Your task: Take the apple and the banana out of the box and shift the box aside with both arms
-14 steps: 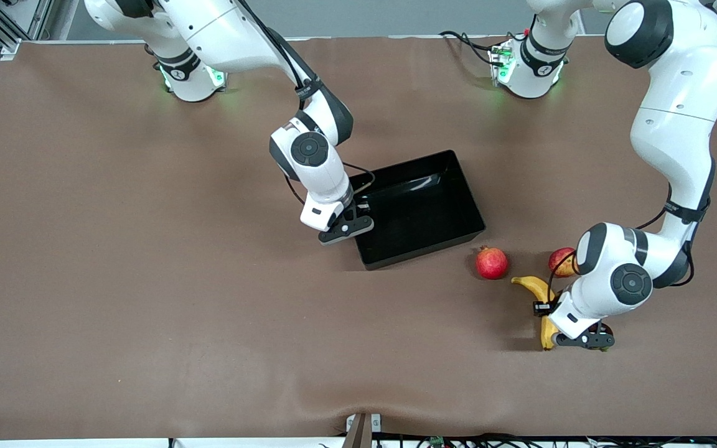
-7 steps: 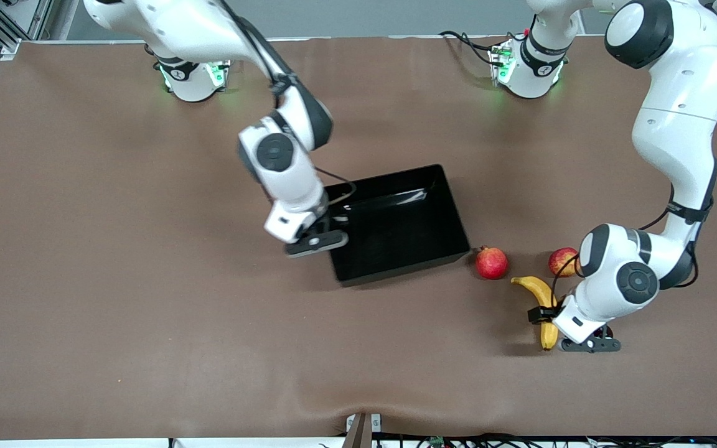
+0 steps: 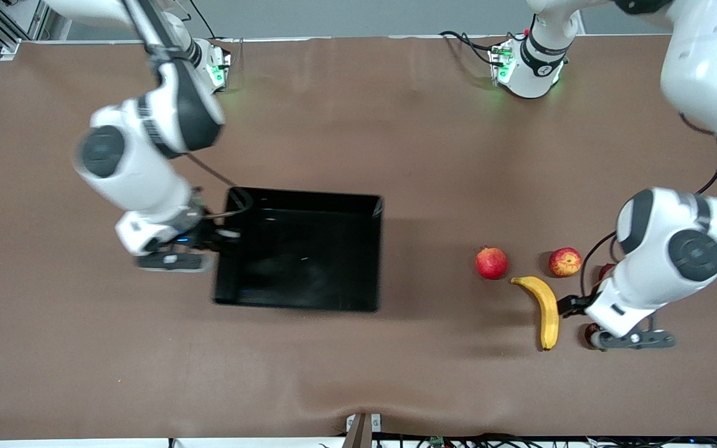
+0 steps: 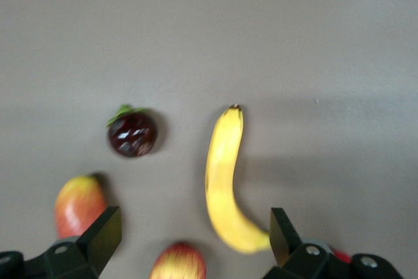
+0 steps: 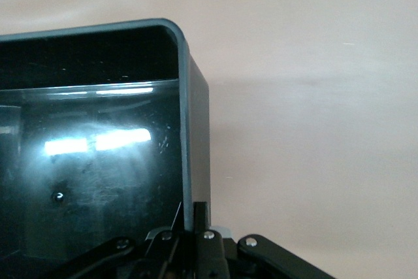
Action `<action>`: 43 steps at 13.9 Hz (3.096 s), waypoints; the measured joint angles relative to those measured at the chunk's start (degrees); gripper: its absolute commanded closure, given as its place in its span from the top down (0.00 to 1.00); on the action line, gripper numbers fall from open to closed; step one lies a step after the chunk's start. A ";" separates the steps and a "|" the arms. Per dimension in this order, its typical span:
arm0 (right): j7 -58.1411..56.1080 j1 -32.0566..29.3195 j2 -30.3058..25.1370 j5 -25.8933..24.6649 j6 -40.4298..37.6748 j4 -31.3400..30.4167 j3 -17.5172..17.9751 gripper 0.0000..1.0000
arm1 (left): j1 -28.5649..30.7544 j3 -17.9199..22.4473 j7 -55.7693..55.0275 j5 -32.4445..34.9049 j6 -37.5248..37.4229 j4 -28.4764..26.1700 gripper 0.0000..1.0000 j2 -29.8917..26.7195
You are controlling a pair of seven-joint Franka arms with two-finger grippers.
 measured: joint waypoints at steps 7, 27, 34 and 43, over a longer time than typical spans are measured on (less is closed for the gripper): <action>-15.20 -13.38 -4.36 -0.01 -0.82 -8.11 0.03 0.00 | 2.85 -0.01 0.33 -9.01 -18.81 -0.02 1.00 -14.58; -48.22 -39.08 3.76 10.83 14.65 -22.12 0.09 0.00 | -13.31 16.85 1.32 -19.60 -24.77 -19.55 1.00 -40.02; -52.46 -41.48 5.37 10.89 17.49 -21.91 0.28 1.00 | -11.40 17.61 2.02 -19.61 -26.01 -19.30 1.00 -40.27; -52.72 -40.16 0.33 8.27 8.75 -17.04 1.20 1.00 | -11.68 17.06 2.40 -19.61 -27.54 -17.80 1.00 -40.31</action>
